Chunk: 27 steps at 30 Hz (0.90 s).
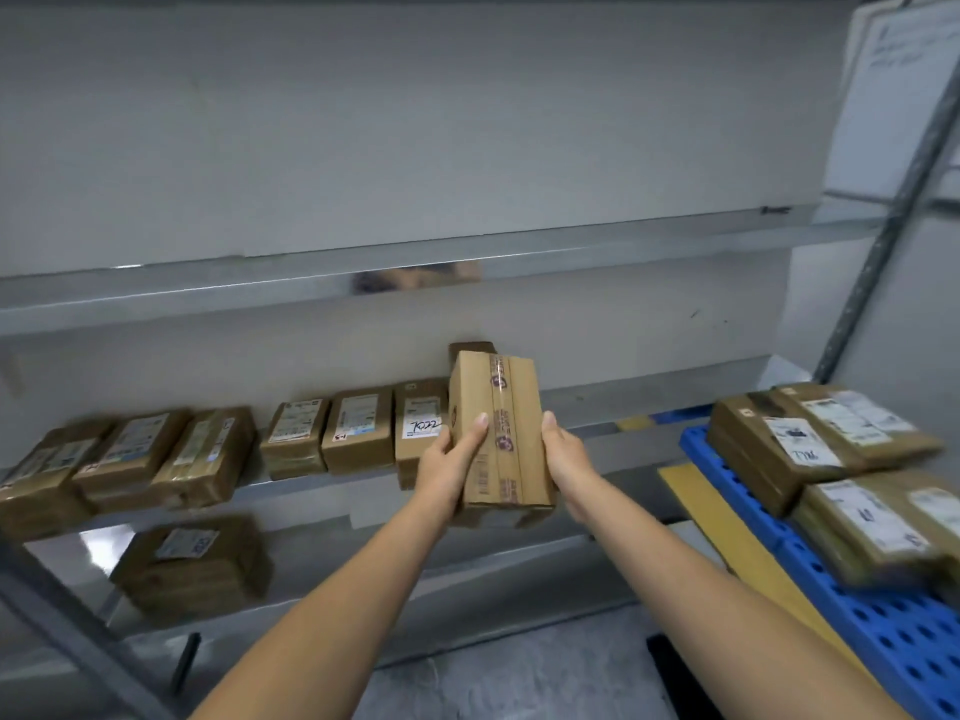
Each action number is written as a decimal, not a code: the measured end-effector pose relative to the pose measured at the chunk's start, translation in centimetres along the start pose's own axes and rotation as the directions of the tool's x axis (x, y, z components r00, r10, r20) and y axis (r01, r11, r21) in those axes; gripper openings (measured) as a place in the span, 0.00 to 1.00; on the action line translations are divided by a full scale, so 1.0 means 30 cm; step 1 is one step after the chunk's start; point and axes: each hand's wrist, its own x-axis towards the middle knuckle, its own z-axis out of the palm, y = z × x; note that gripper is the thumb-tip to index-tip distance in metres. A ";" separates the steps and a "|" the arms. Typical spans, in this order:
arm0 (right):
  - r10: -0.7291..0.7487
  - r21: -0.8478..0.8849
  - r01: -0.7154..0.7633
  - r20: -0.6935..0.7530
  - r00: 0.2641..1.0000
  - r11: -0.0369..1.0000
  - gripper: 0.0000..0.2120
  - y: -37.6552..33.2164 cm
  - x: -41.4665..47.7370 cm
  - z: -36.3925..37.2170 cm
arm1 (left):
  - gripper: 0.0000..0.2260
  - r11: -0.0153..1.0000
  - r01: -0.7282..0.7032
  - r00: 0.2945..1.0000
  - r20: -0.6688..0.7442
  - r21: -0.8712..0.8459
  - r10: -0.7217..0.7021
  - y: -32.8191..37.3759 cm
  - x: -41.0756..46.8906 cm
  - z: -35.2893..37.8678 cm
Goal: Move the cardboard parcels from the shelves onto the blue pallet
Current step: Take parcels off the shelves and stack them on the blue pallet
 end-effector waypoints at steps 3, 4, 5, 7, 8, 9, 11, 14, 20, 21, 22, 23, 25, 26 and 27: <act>0.068 0.007 -0.067 -0.085 0.994 0.998 0.25 0.051 -0.076 -0.150 | 0.28 0.999 0.029 0.996 0.086 -0.031 -0.026 -0.026 -0.073 0.104; 0.084 0.012 -0.084 -0.086 0.993 0.996 0.26 0.068 -0.104 -0.196 | 0.27 0.997 0.044 0.993 0.112 -0.064 -0.036 -0.036 -0.093 0.140; 0.105 0.039 -0.102 -0.066 0.992 0.994 0.27 0.083 -0.131 -0.241 | 0.25 0.993 0.058 0.988 0.145 -0.103 -0.043 -0.043 -0.112 0.179; 0.132 0.144 -0.133 0.018 0.991 0.981 0.30 0.108 -0.177 -0.330 | 0.22 0.982 0.087 0.973 0.225 -0.168 -0.047 -0.055 -0.150 0.255; 0.130 0.186 -0.136 0.042 0.991 0.973 0.31 0.116 -0.197 -0.372 | 0.22 0.978 0.092 0.964 0.262 -0.189 -0.040 -0.062 -0.169 0.290; 0.122 0.214 -0.129 0.046 0.991 0.968 0.30 0.121 -0.216 -0.414 | 0.21 0.975 0.088 0.957 0.289 -0.202 -0.027 -0.070 -0.185 0.322; 0.092 0.238 -0.091 0.007 0.996 0.967 0.28 0.125 -0.248 -0.496 | 0.20 0.977 0.061 0.948 0.319 -0.206 0.008 -0.081 -0.210 0.379; 0.023 0.232 -0.002 -0.091 0.996 0.973 0.22 0.133 -0.296 -0.613 | 0.19 0.978 0.017 0.949 0.311 -0.209 0.050 -0.089 -0.244 0.474; -0.083 0.220 0.132 -0.218 0.972 0.967 0.16 0.189 -0.403 -0.782 | 0.21 0.986 -0.129 0.955 0.253 -0.106 0.153 -0.109 -0.321 0.709; -0.077 0.229 0.129 -0.224 0.972 0.965 0.16 0.206 -0.414 -0.805 | 0.20 0.989 -0.124 0.950 0.278 -0.081 0.141 -0.117 -0.337 0.749; -0.069 0.232 0.123 -0.229 0.971 0.965 0.17 0.222 -0.424 -0.830 | 0.21 0.992 -0.122 0.942 0.308 -0.045 0.130 -0.127 -0.355 0.792; -0.059 0.226 0.114 -0.236 0.970 0.967 0.19 0.238 -0.431 -0.857 | 0.24 0.992 -0.127 0.934 0.337 0.001 0.120 -0.135 -0.374 0.834; -0.050 0.208 0.109 -0.266 0.963 0.972 0.20 0.266 -0.449 -0.912 | 0.28 0.987 -0.149 0.918 0.381 0.069 0.112 -0.151 -0.408 0.916; -0.056 0.205 0.118 -0.285 0.957 0.972 0.20 0.278 -0.458 -0.942 | 0.30 0.983 -0.161 0.909 0.402 0.087 0.114 -0.158 -0.418 0.956; -0.062 0.201 0.129 -0.306 0.950 0.971 0.19 0.289 -0.466 -0.976 | 0.30 0.979 -0.176 0.898 0.425 0.100 0.118 -0.165 -0.425 0.996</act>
